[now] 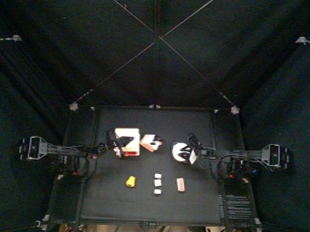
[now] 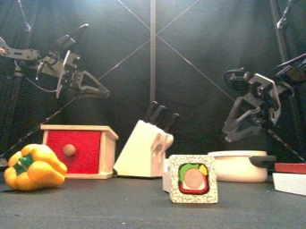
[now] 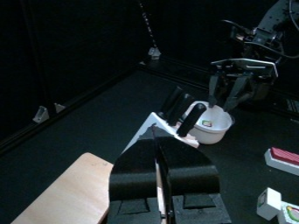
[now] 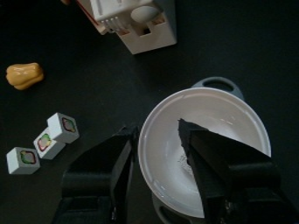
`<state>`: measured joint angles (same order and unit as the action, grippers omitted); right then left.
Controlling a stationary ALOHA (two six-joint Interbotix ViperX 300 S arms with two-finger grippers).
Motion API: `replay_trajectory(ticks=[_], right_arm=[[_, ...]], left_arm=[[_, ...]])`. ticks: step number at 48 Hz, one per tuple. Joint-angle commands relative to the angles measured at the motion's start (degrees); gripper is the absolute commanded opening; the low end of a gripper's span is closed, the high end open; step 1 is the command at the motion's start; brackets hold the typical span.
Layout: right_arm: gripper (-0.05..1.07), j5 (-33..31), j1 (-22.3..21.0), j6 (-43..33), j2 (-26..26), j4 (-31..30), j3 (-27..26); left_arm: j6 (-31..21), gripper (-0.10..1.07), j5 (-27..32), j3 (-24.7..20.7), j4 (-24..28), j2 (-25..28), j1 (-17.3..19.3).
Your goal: Grab sushi piece from table
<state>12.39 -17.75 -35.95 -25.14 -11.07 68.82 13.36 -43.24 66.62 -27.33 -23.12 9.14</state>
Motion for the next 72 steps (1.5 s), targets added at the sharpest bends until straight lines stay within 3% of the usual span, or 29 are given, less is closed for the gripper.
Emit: replay_trajectory(ticks=[1, 19, 36, 47, 58, 72], right_arm=[[0.79, 0.26, 0.18, 0.09, -0.26, -0.09, -1.23], [0.79, 0.44, 4.13, 0.79, 1.05, -3.34, -4.48], [0.79, -1.05, 14.33, 0.26, 10.90, -15.91, -13.10], [0.79, -7.91, 19.07, 0.44, 17.67, -19.25, -19.86], [0.79, -19.42, 22.32, 0.70, 23.73, -19.78, -26.89], [0.79, -24.52, 23.91, 0.53, 24.87, -19.34, -31.20]], left_arm=[[0.09, 0.22, -0.18, -0.62, 0.18, -0.09, -0.09], [0.09, 0.22, -0.18, -0.62, 0.18, -0.09, 0.00], [0.09, 0.22, -0.18, -0.62, 0.18, -0.09, 0.00], [0.09, 0.22, -0.18, -0.62, 0.18, -0.09, -0.09], [0.18, 0.22, -0.18, -0.53, 0.18, -0.09, -0.09], [0.18, 0.22, -0.18, -0.53, 0.18, -0.09, -0.09]])
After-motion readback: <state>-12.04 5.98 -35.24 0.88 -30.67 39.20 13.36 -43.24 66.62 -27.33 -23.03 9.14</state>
